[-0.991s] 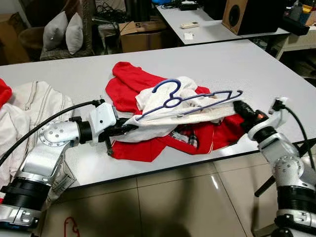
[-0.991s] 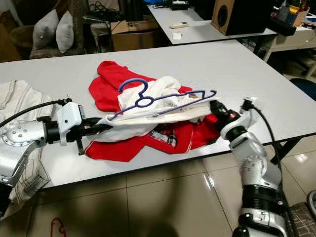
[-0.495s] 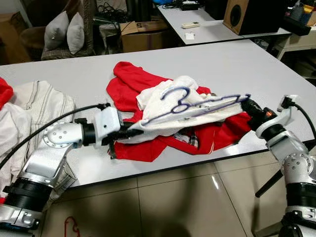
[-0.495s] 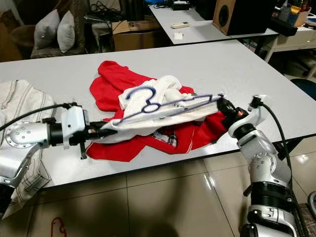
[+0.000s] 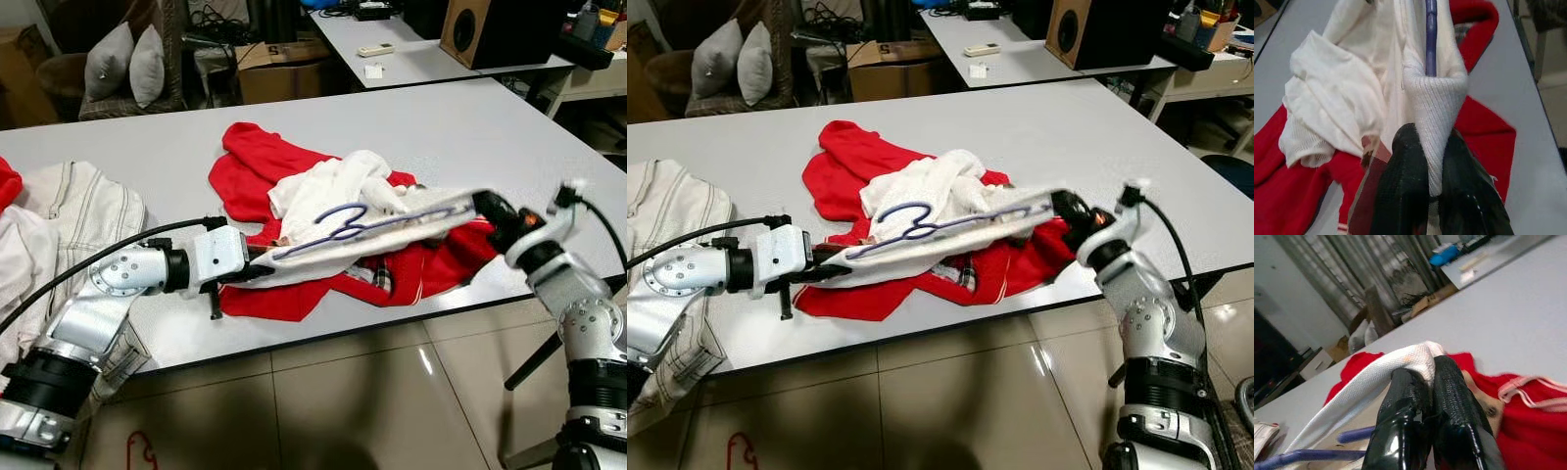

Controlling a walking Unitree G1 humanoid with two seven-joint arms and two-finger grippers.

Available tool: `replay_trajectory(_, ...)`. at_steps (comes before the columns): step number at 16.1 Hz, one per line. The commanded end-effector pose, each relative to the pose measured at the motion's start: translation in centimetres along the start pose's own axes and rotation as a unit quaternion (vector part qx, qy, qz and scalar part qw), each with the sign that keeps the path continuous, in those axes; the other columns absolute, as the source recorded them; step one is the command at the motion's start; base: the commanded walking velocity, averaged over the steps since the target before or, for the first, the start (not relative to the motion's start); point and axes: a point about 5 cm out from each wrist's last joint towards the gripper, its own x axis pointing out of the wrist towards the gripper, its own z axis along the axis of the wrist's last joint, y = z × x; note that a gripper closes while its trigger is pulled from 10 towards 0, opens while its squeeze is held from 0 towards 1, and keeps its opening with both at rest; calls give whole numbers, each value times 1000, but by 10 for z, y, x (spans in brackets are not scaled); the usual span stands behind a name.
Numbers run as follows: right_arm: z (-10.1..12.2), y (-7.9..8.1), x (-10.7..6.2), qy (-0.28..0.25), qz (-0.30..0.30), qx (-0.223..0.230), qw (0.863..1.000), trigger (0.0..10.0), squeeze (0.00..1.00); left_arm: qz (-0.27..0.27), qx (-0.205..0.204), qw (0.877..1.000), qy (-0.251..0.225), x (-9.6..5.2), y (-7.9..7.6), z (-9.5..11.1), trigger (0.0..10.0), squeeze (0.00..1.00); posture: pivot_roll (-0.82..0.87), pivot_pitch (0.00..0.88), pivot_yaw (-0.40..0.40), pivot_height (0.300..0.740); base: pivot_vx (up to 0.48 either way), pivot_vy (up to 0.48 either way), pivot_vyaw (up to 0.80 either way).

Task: Hang hanger

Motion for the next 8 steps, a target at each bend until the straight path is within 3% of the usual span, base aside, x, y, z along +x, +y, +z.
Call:
replay_trajectory(1,32,-10,-11,-52,-30,-25,998,0,0,-2,-22,997,78,-18,-2,-27,0,0,11,0,50,740,0,0,0)
replay_trajectory(5,35,19,-3,-41,27,-21,999,0,0,-18,1,993,116,-7,-3,-29,0,0,13,0,49,740,0,0,0)
replay_trajectory(6,30,31,-2,-14,52,-28,998,0,0,1,-1,994,111,-1,2,-27,0,0,11,0,50,740,0,0,0)
replay_trajectory(8,24,26,-3,5,27,-59,998,0,0,8,10,992,122,0,7,-26,0,0,7,0,56,740,0,0,0)
